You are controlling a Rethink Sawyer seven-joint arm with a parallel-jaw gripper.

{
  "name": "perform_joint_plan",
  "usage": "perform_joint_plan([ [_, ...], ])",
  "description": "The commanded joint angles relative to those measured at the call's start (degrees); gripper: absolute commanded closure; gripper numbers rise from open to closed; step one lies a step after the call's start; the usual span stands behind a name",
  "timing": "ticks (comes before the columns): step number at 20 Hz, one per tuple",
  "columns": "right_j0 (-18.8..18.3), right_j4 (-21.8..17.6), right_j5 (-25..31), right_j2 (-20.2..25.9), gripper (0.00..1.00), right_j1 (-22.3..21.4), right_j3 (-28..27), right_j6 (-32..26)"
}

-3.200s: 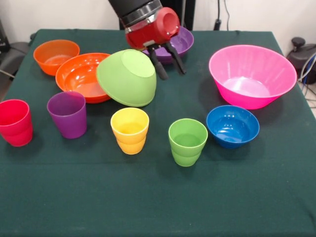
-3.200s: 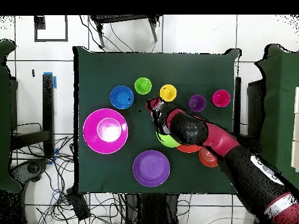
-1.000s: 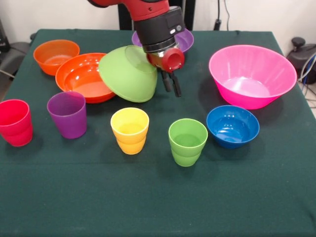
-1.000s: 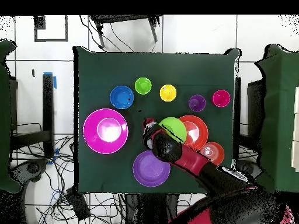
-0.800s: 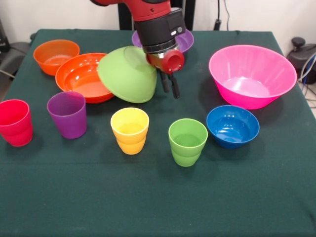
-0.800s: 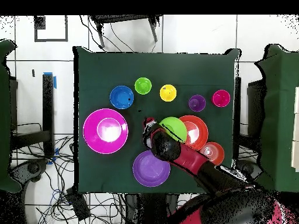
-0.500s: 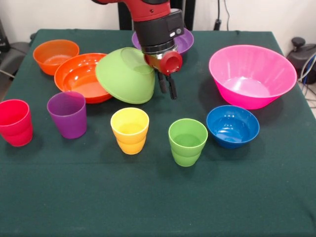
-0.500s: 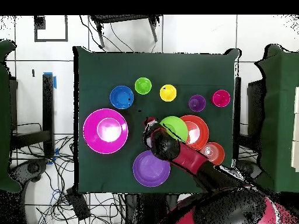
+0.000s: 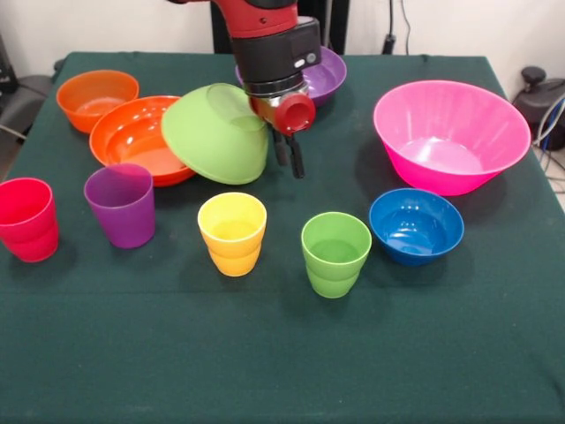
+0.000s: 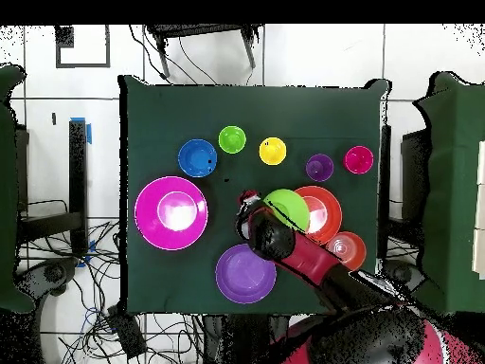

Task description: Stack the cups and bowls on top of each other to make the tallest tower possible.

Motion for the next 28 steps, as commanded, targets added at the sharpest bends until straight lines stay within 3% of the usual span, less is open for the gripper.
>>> perform_joint_plan([
  [1, 0.55, 4.62, 4.90, -5.71, 0.00, 2.17, -6.51, 6.64],
  [9, 3.32, 6.24, 6.97, -10.03, 0.00, 0.36, -9.26, 5.30],
  [17, 3.56, 6.29, 8.24, -10.48, 0.00, 1.38, -11.69, 4.58],
  [28, 6.18, 7.84, 12.58, -13.49, 0.00, -0.91, -12.04, 5.17],
])
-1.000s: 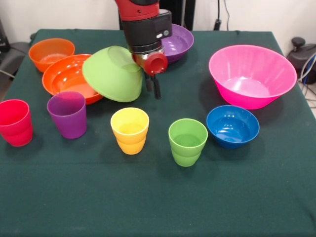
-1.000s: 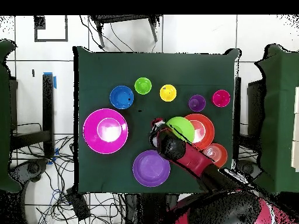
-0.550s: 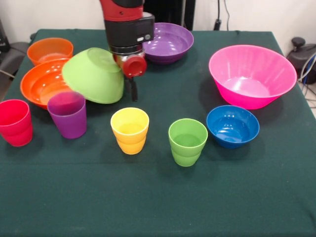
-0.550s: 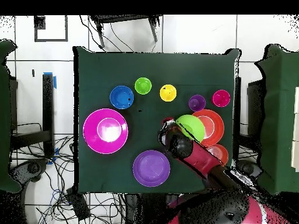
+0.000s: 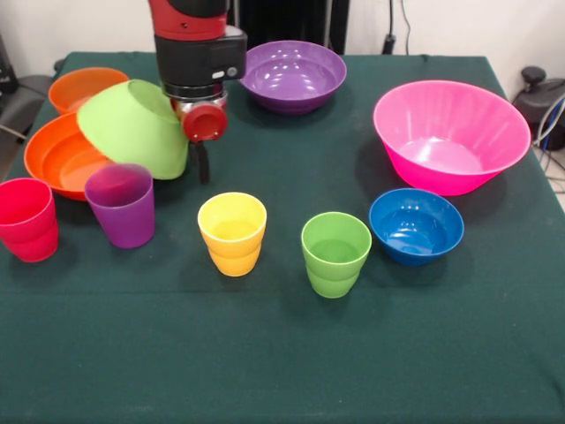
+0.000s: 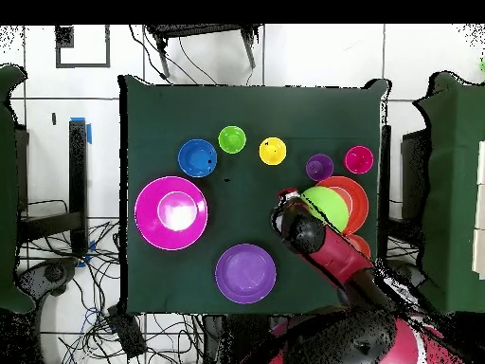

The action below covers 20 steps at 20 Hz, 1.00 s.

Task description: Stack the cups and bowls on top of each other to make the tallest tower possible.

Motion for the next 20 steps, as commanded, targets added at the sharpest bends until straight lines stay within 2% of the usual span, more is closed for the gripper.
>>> perform_joint_plan([
  [1, 2.44, 3.32, 9.49, -1.17, 0.00, 0.31, -5.30, 5.08],
  [6, 3.14, 3.57, 12.08, -1.57, 0.00, -2.55, -4.09, 6.09],
  [11, 2.45, 3.68, 14.84, -0.88, 0.00, -3.49, -4.09, 6.29],
  [20, 3.82, 5.08, 27.27, -2.82, 0.00, -9.86, -5.13, 6.72],
])
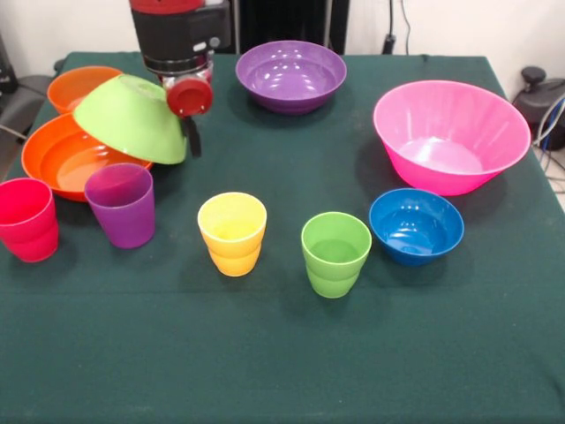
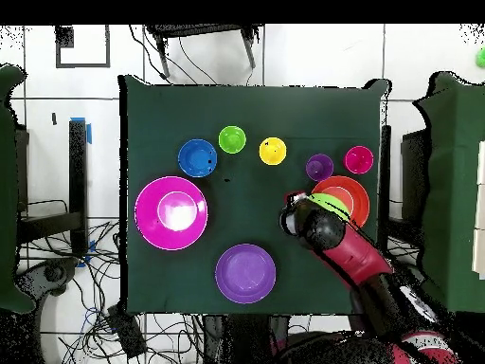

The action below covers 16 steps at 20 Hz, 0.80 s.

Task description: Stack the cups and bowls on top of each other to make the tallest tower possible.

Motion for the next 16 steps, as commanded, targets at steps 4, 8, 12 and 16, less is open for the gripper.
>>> perform_joint_plan([
  [4, 1.53, 2.47, 14.61, 0.83, 0.00, -4.05, -5.60, 5.34],
  [8, 0.66, 2.16, 14.45, 1.86, 0.00, -4.34, -4.26, 5.15],
  [12, 0.82, 2.35, 14.69, 2.28, 0.00, -5.04, -2.70, 5.74],
  [16, 0.38, 2.52, 12.42, 3.80, 0.00, -4.54, 0.70, 6.00],
])
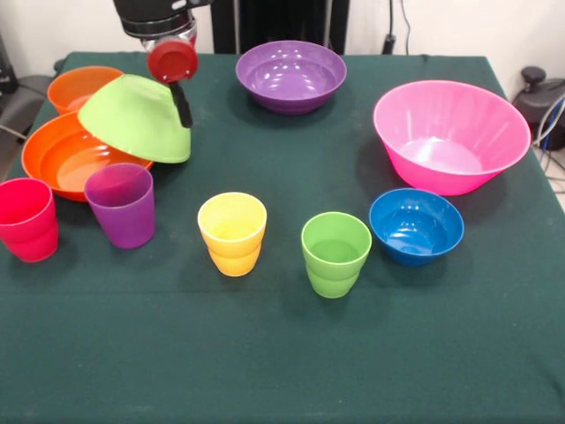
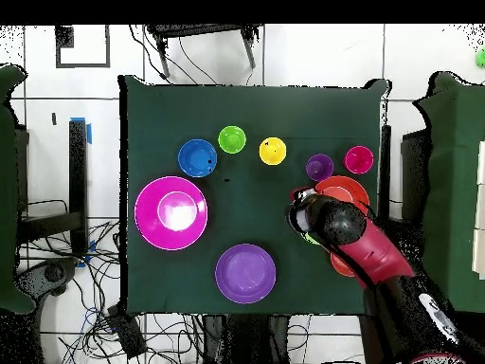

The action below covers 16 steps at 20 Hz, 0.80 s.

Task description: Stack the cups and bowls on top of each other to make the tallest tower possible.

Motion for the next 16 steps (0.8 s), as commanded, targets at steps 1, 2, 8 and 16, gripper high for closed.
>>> perform_joint_plan([
  [1, 0.35, 1.91, 1.91, 4.58, 0.00, 0.84, 2.85, 5.82],
  [2, -0.39, 2.04, 0.96, 5.67, 0.00, 0.91, 4.63, 5.66],
  [8, -2.26, 1.95, 0.63, 8.63, 0.00, -2.63, 12.25, 4.75],
  [16, -6.74, 0.87, -4.06, 13.75, 0.00, -2.55, 19.29, 3.80],
])
